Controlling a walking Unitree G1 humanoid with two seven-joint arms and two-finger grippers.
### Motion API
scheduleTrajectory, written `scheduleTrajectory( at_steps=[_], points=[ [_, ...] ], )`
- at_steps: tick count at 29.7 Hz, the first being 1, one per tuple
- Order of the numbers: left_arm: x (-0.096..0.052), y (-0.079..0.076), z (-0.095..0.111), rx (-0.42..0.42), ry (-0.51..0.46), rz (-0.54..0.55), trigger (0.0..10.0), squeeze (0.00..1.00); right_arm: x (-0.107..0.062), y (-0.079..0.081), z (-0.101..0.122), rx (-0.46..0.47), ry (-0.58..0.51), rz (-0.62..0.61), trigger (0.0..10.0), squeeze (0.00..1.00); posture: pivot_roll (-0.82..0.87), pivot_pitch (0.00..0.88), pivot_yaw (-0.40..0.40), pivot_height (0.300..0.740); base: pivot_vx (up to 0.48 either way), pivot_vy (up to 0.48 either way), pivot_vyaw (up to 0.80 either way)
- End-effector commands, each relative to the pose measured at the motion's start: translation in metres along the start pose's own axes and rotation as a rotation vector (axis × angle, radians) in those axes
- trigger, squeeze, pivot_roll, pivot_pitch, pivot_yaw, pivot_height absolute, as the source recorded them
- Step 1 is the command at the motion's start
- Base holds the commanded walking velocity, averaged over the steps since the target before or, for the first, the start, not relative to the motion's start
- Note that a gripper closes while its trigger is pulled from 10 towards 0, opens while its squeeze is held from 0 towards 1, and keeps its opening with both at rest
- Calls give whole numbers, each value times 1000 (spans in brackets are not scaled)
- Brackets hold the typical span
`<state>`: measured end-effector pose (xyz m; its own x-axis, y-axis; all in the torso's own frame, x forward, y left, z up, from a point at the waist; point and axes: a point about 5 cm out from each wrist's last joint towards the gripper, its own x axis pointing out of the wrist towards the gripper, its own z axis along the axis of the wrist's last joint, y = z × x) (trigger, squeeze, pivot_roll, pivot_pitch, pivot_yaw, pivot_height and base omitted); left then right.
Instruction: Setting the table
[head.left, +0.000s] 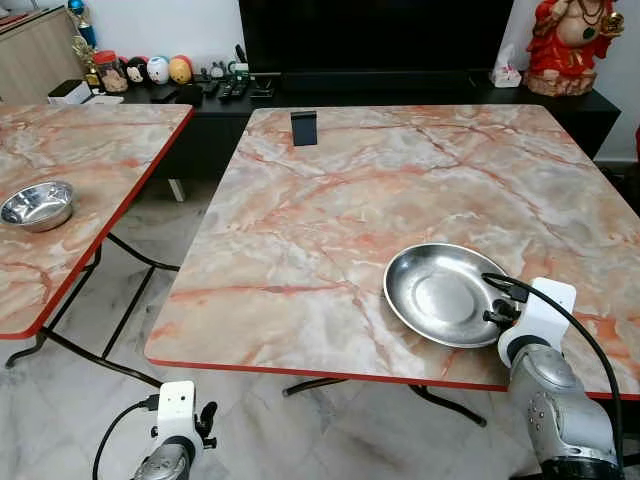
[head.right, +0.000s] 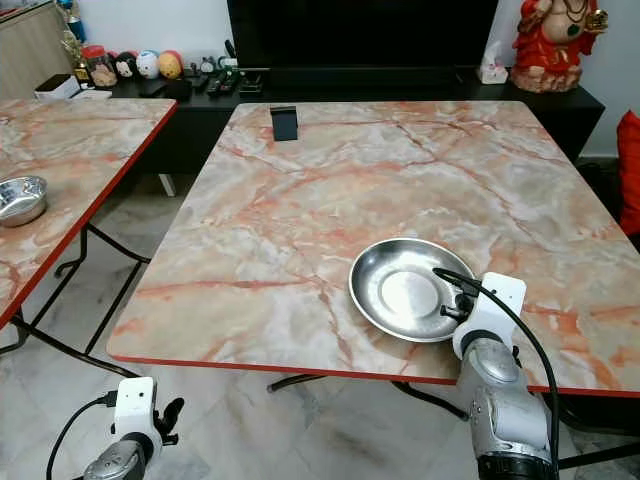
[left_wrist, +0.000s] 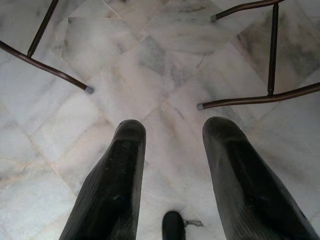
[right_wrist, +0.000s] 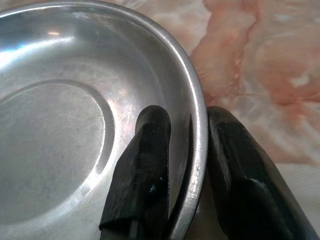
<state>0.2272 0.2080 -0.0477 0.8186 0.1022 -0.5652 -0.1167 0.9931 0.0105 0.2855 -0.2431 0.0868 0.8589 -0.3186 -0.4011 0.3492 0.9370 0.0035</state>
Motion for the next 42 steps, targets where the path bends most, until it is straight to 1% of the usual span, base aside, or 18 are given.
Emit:
scheduleTrajectory(
  at_steps=[1, 10, 16, 19, 23, 24, 25, 26, 28, 29, 31, 32, 33, 35, 36, 39, 42],
  points=[
    [0, 1, -1, -3, 11, 4, 10000, 0, -2, -2, 8, -21, -19, -8, 10000, 0, -131, 0, 40, 740, 0, 0, 0],
    [1, 0, 1, -3, 4, 2, 10000, 0, -4, -6, 13, -34, -26, -16, 10000, 0, -131, 0, 40, 740, 0, 0, 0],
    [1, 0, 2, -1, 0, 1, 10000, 0, -7, -3, 22, -18, -60, 4, 10000, 0, -134, 0, 43, 740, 0, 0, 0],
    [1, 0, 2, 1, -1, 0, 10000, 0, -8, 0, 24, 11, -65, 16, 10000, 0, -133, 0, 43, 740, 0, 0, 0],
    [1, 0, 2, 3, -1, -2, 10000, 0, -10, 3, 33, 49, -133, 20, 10000, 0, -136, 0, 45, 740, 0, 0, 0],
    [1, 0, 2, 5, -1, -3, 10000, 0, -12, 5, 41, 77, -197, 41, 10000, 0, -140, 0, 47, 740, 0, 0, 0],
    [1, 0, 2, 5, -1, -3, 10000, 0, -12, 6, 43, 80, -219, 50, 10000, 0, -140, 0, 47, 740, 0, 0, 0],
    [1, 0, 1, 10, 0, -5, 10000, 0, -15, 9, 50, 48, -292, 70, 10000, 0, -140, 0, 48, 740, 0, 0, 0],
    [0, 0, 0, 16, 1, -5, 10000, 0, -18, 11, 53, -19, -353, 60, 10000, 0, -141, 0, 50, 740, 0, 0, 0],
    [0, -1, -1, 23, 7, -11, 10000, 0, -20, 17, 54, 8, -387, 90, 10000, 0, -142, 0, 51, 740, 0, 0, 0],
    [0, -1, -2, 24, 9, -13, 10000, 0, -20, 19, 54, 23, -393, 100, 10000, 0, -142, 0, 51, 740, 0, 0, 0],
    [-1, -1, -3, 23, 10, -14, 10000, 0, -22, 26, 57, 47, -439, 146, 10000, 0, -144, 0, 55, 740, 0, 0, 0],
    [-1, -2, -3, 23, 10, -15, 10000, 0, -23, 29, 58, 51, -459, 169, 10000, 0, -144, 0, 55, 740, 0, 0, 0],
    [-1, -2, -4, 31, 14, -21, 10000, 0, -24, 38, 55, -11, -498, 213, 10000, 0, -145, 0, 58, 740, 0, 0, 0],
    [-2, -2, -5, 44, 17, -31, 10000, 0, -24, 44, 50, -27, -508, 243, 10000, 0, -141, 0, 59, 740, 0, 0, 0],
    [-2, -2, -6, 56, 16, -39, 10000, 0, -23, 47, 46, -2, -506, 258, 10000, 0, -134, 0, 58, 740, 0, 0, 0],
    [-3, 1, -6, 62, 15, -35, 10000, 0, -22, 50, 46, -8, -516, 250, 10000, 0, -136, 0, 65, 740, 0, 0, 0]
  ],
)
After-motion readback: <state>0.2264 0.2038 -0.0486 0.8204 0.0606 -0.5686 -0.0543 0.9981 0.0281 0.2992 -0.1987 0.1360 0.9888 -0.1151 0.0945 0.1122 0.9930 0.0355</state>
